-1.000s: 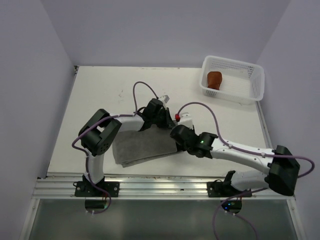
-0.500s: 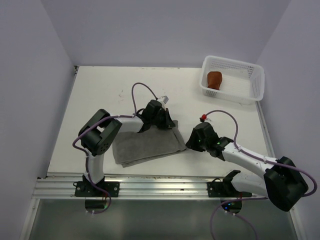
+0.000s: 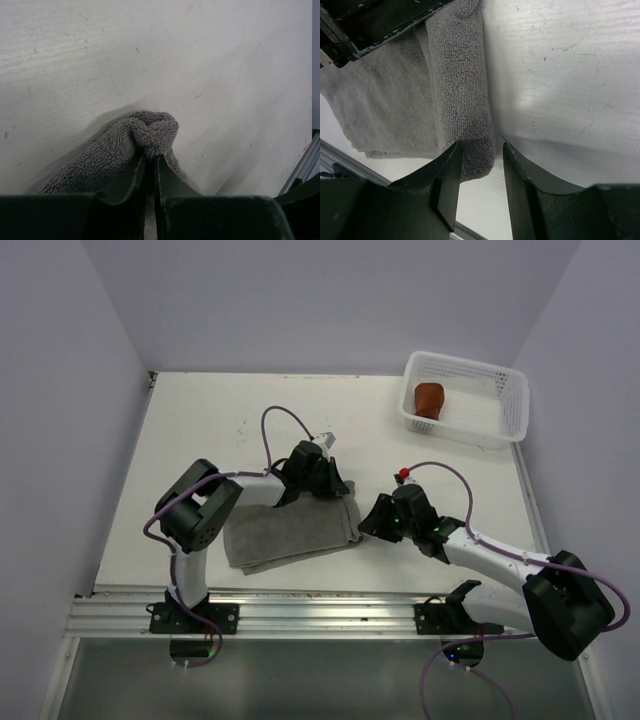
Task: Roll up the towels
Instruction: Roll the towel
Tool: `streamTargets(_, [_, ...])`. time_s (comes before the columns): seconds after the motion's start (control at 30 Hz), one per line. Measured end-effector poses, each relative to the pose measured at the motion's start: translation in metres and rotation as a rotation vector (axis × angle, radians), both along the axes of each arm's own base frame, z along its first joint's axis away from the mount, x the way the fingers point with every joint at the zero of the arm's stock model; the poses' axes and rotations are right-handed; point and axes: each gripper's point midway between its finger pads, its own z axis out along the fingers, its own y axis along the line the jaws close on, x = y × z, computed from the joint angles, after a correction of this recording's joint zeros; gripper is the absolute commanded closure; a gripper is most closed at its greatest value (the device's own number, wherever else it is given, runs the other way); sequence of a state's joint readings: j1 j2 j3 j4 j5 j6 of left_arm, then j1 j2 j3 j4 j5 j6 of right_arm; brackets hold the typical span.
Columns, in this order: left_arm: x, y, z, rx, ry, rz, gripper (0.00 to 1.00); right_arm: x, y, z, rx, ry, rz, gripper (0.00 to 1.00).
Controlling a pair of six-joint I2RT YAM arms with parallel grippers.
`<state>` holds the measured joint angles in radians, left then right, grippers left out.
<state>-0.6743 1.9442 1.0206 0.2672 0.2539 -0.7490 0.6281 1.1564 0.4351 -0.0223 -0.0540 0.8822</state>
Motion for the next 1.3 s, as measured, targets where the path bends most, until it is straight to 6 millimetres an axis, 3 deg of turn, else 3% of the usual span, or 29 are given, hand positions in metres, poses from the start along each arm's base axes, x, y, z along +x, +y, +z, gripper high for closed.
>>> streamTargets(0.17, [-0.001,0.002,0.0,0.002,-0.002,0.004,1.0,0.002,0.01,0.002,0.042,0.001,0.017,0.55])
streamTargets(0.57, [-0.001,0.003,0.0,-0.003,0.003,0.022,1.0,0.0,0.024,-0.018,0.088,0.05,0.055,0.59])
streamTargets(0.73, [-0.002,0.004,0.0,-0.005,0.003,0.028,1.0,-0.001,0.026,-0.025,0.095,0.056,0.064,0.69])
streamTargets(0.93, [-0.002,0.004,0.0,-0.011,0.003,0.033,1.0,-0.002,0.025,-0.027,0.093,0.037,0.076,0.99])
streamTargets(1.2, [-0.001,0.004,0.001,-0.006,0.008,0.033,1.0,0.0,0.016,-0.022,0.034,-0.019,0.095,1.0])
streamTargets(1.3, [0.001,0.002,0.004,0.0,0.015,0.033,0.92,0.002,0.008,-0.014,-0.033,-0.068,0.102,1.0])
